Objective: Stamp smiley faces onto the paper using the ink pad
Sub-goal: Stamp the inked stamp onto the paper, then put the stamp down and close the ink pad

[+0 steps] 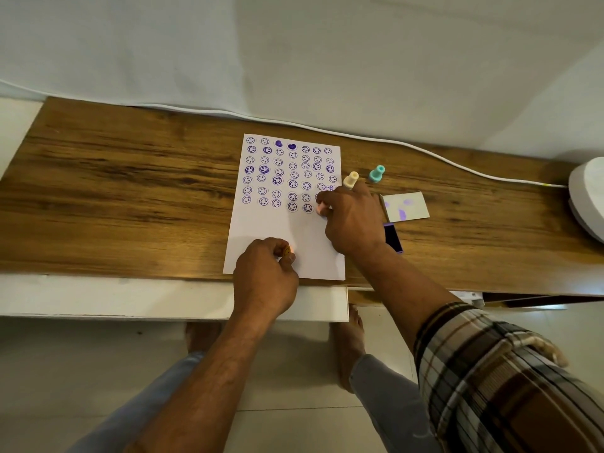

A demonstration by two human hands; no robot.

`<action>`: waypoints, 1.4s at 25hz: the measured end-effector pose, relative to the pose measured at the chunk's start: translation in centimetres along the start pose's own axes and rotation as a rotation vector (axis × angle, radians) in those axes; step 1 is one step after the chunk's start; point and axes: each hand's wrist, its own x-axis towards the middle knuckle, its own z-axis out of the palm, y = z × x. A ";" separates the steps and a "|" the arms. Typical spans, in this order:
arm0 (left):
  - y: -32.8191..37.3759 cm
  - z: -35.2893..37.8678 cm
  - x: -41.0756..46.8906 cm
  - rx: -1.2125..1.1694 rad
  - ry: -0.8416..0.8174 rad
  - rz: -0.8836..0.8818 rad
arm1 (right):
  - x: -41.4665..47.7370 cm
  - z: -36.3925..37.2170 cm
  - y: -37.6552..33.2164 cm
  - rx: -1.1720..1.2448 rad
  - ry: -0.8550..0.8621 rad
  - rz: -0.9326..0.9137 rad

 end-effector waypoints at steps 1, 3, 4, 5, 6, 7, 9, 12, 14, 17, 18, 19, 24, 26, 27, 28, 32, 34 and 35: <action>0.0 -0.1 0.0 -0.007 -0.004 0.000 | 0.0 -0.4 0.0 0.016 -0.021 0.006; -0.3 -0.2 0.2 -0.042 -0.011 0.004 | -0.3 -1.4 0.5 0.213 0.012 0.124; -0.4 -0.4 0.4 -0.071 -0.017 0.010 | -0.8 -2.2 0.8 0.394 0.082 0.255; -0.4 -0.6 0.8 -0.109 -0.023 0.014 | -1.7 -3.1 0.9 0.599 0.171 0.388; -0.4 -0.8 1.1 -0.160 -0.029 0.014 | -3.1 -4.1 0.7 0.764 0.249 0.499; -0.4 -1.0 1.4 -0.218 -0.038 0.014 | -4.8 -4.8 0.3 0.880 0.297 0.584; -0.2 -1.1 1.5 -0.330 -0.076 0.011 | -8.3 -5.7 -0.9 1.048 0.291 0.663; 0.0 -0.7 1.2 -0.461 -0.180 -0.032 | -10.8 -5.6 -2.3 1.183 0.172 0.617; 0.0 -0.4 0.9 -0.507 -0.225 -0.059 | -10.5 -5.5 -2.6 1.145 0.099 0.566; 0.1 -0.1 1.1 -0.553 -0.253 -0.080 | -9.7 -5.2 -2.4 1.093 0.023 0.495; 0.1 0.0 1.1 -0.569 -0.259 -0.086 | -9.5 -5.2 -2.4 1.080 0.007 0.474; 0.2 0.1 1.1 -0.588 -0.264 -0.092 | -9.4 -5.2 -2.4 1.063 0.001 0.452; 0.2 0.7 1.0 -0.629 -0.265 -0.082 | -9.1 -5.0 -1.9 1.032 -0.004 0.392; 0.1 0.7 1.0 -0.673 -0.255 -0.103 | -9.2 -5.1 -1.8 1.037 -0.028 0.376; 0.1 0.7 1.1 -0.689 -0.251 -0.113 | -9.2 -5.0 -1.7 1.040 -0.036 0.371; 0.1 0.7 1.0 -0.699 -0.251 -0.118 | -9.3 -5.1 -1.6 1.040 -0.041 0.368; 0.2 0.8 0.8 -0.694 -0.263 -0.106 | -9.4 -5.2 -1.5 1.015 -0.067 0.349; 0.1 0.6 0.8 -0.686 -0.266 -0.094 | -9.3 -5.3 -1.5 0.989 -0.090 0.347; 0.0 0.5 0.8 -0.696 -0.267 -0.090 | -9.2 -5.4 -1.5 0.983 -0.096 0.345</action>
